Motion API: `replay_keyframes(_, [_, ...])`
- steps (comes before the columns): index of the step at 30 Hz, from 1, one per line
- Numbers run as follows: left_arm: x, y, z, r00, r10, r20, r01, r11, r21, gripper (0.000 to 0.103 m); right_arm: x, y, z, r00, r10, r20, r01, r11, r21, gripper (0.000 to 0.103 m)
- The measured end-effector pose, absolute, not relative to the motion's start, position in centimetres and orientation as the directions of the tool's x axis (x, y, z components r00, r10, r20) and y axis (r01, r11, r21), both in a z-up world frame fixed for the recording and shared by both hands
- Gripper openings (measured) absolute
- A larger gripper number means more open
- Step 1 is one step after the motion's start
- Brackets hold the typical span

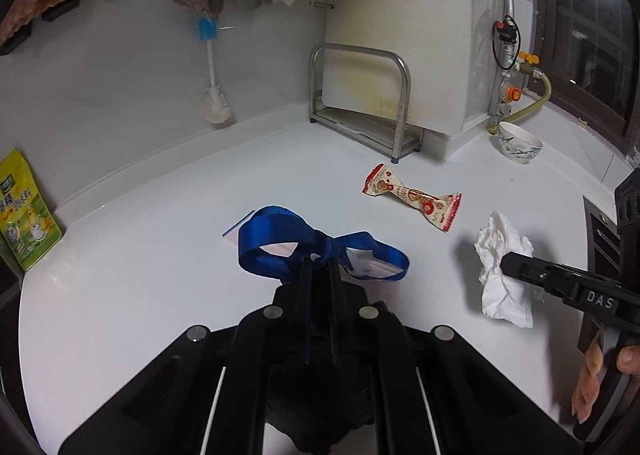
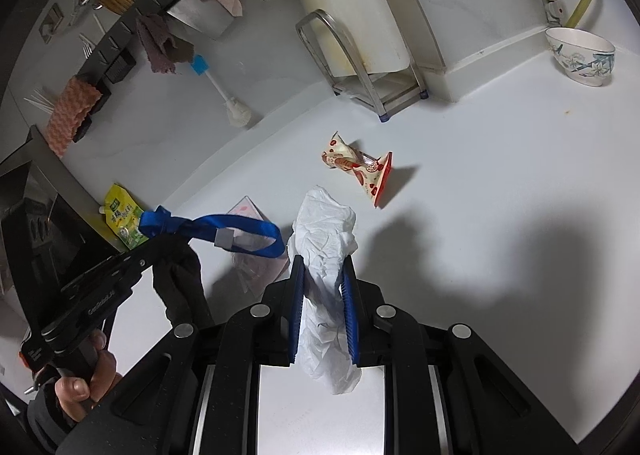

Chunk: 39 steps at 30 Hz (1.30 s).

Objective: Collect trash
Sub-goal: 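Carry the cloth and bag to the bin and open both tools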

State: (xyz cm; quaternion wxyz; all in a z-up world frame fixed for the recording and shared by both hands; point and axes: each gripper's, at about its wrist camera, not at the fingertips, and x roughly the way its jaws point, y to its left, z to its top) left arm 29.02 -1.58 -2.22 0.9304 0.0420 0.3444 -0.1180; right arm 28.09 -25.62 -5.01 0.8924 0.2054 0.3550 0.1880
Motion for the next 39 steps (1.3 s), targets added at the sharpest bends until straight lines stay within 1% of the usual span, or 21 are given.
replay_keyframes(10, [23.7, -1.0, 0.2, 0.738, -0.231, -0.634, 0.26, 0.964, -0.049, 0.008, 22.6, -25.6, -3.0, 0.712, 0.472, -0.52, -0.199, 0.846, 0.495, 0.018])
replay_keyframes(20, [17.6, -1.5, 2.2, 0.744, -0.263, -0.614, 0.294, 0.954, -0.054, 0.008, 16.4, -26.0, -1.9, 0.735, 0.447, -0.51, -0.171, 0.85, 0.499, 0.018])
replay_keyframes(33, [9.7, -2.5, 3.2, 0.743, -0.304, -0.596, 0.341, 0.939, -0.054, 0.008, 8.0, -25.7, -2.5, 0.747, 0.434, -0.503, -0.152, 0.849, 0.506, 0.018])
replay_keyframes(39, [6.8, -2.5, 5.3, 0.773, -0.32, -0.548, 0.354, 0.934, -0.046, 0.007, 4.8, -25.7, -2.7, 0.759, 0.427, -0.492, -0.143, 0.846, 0.514, 0.018])
